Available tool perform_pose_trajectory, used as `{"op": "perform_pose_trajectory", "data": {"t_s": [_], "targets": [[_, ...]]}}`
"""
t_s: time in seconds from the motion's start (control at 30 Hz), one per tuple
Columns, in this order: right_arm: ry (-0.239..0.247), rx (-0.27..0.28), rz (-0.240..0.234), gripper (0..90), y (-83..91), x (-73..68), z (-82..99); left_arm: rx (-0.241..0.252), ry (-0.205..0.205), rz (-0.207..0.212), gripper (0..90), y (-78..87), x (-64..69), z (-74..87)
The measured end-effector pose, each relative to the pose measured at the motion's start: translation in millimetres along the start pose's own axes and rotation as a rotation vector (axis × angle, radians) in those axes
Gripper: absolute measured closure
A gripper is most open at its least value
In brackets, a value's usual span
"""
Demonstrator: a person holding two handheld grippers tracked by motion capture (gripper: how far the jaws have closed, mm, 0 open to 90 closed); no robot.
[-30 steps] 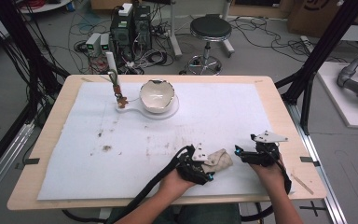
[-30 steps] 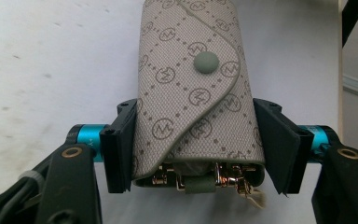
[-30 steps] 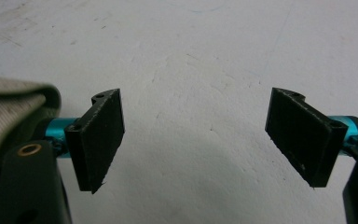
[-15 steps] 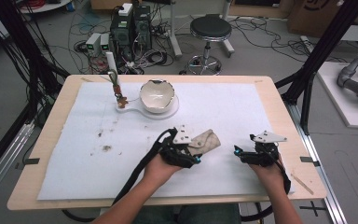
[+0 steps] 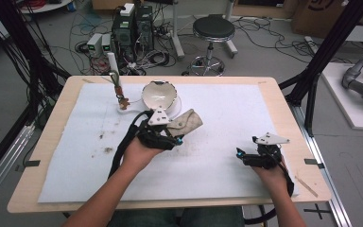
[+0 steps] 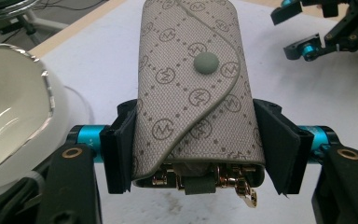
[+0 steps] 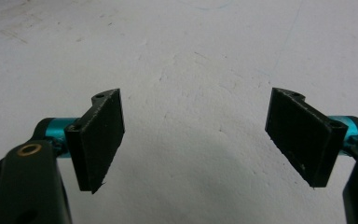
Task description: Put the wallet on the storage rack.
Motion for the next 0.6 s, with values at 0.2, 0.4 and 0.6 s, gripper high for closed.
{"op": "perform_pose_trajectory", "data": {"t_s": [0.2,0.4,0.6], "targets": [[0.004,-0.003,-0.001,19.9,-0.6,-1.8,0.0,-0.002,0.02,-0.048,36.3,11.8,-22.0,4.7],[0.006,-0.004,0.0,19.9,-0.9,-2.4,0.0,-0.021,0.029,-0.099,36.3,19.7,-43.0,11.4],[0.005,-0.007,-0.005,19.9,-1.1,-3.1,0.3,-0.029,0.058,-0.157,36.3,22.0,-65.6,14.0]]}}
Point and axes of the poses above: each handheld gripper's, and its own axes: y roughly backward along the jaws, z roughly out of its underside, x roughly to its right, the point moved 6 cm from there along -y, roughly forward along the jaws, and after that the axes turned 8 degrees about -z, right-handed, at the moved point
